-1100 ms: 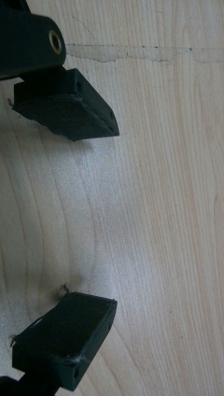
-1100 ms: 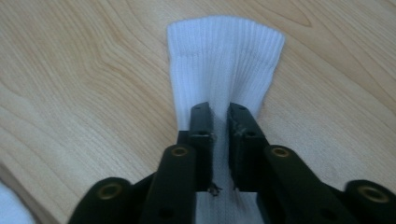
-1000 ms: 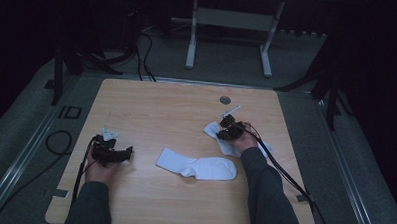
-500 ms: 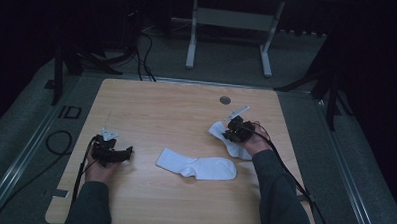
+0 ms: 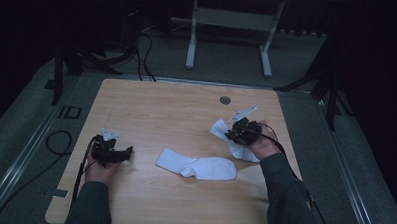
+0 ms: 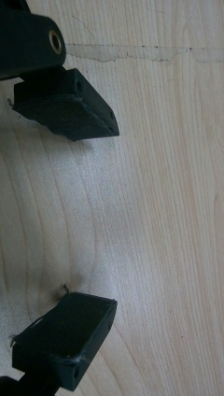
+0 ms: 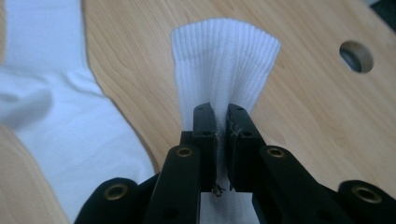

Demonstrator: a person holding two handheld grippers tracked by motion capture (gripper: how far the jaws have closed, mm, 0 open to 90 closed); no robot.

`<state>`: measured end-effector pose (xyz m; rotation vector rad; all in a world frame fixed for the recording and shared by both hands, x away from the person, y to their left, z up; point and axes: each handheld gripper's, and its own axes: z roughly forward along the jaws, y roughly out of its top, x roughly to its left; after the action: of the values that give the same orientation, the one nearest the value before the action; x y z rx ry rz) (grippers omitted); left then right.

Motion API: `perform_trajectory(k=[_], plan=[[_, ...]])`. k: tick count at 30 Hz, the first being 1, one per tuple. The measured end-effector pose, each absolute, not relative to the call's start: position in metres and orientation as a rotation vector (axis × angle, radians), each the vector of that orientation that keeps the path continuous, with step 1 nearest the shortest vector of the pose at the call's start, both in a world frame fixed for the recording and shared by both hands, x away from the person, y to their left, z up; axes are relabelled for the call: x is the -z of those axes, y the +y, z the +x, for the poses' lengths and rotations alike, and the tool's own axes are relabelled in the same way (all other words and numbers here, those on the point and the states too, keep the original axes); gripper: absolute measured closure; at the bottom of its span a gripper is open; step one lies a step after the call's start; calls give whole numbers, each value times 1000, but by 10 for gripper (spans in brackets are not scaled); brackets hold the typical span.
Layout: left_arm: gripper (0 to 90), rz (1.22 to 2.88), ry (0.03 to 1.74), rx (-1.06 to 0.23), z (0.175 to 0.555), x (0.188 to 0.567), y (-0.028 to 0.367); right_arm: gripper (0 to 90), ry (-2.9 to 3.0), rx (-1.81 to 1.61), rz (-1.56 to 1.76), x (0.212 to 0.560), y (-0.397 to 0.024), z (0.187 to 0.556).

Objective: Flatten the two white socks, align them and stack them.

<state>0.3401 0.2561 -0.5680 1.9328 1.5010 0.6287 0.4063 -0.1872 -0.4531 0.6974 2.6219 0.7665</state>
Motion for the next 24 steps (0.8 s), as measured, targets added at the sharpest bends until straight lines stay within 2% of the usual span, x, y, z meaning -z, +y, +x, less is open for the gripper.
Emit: perform_trajectory(k=[24], plan=[[152, 1933, 1502, -627, 340, 568, 256, 834, 2632, -846, 585, 431, -169, 384]])
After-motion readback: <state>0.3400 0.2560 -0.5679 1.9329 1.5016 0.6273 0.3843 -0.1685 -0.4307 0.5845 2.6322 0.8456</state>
